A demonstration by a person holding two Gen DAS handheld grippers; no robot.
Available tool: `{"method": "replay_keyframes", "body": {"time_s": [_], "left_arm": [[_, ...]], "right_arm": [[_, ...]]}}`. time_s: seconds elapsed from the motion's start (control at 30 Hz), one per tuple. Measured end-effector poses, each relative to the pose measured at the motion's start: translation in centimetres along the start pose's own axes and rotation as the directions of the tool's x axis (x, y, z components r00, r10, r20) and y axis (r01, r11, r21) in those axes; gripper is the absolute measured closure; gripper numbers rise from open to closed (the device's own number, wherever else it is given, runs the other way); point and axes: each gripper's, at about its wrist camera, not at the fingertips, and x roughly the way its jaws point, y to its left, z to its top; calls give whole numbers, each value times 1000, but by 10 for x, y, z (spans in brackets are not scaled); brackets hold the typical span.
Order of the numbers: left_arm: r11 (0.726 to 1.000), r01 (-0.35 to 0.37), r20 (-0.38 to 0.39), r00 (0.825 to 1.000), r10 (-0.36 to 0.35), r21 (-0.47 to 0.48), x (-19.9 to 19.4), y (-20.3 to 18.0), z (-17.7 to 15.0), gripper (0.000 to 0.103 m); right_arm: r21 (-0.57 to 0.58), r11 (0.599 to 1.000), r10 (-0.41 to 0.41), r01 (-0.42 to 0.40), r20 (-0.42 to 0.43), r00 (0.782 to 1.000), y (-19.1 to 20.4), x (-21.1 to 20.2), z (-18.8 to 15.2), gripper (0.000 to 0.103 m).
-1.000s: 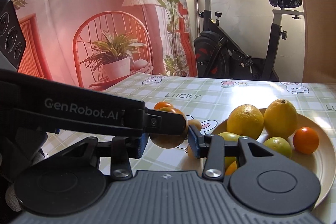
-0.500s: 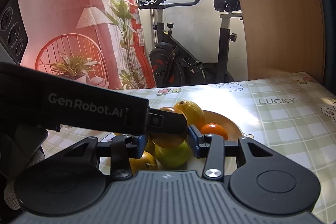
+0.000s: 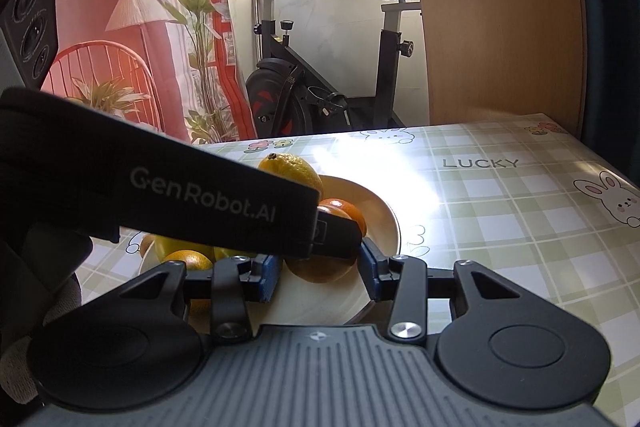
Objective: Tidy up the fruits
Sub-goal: 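Lower the dark orange onto the plate and open the left gripper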
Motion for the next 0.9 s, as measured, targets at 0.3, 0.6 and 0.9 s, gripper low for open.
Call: {"method": "replay_keyframes", "body": {"time_s": [0.3, 0.6, 0.9], "left_arm": [[1000, -5, 9, 1000, 5, 9, -5, 0, -1, 57], [998, -30, 90, 995, 35, -54, -40, 7, -10, 53], [984, -84, 154, 982, 108, -154, -79, 37, -25, 53]], "right_arm": [[11, 1000, -4, 4, -33, 999, 0, 6, 1, 57], [43, 998, 38, -39, 25, 999, -5, -4, -2, 39], [47, 996, 68, -70, 47, 997, -5, -8, -2, 37]]}}
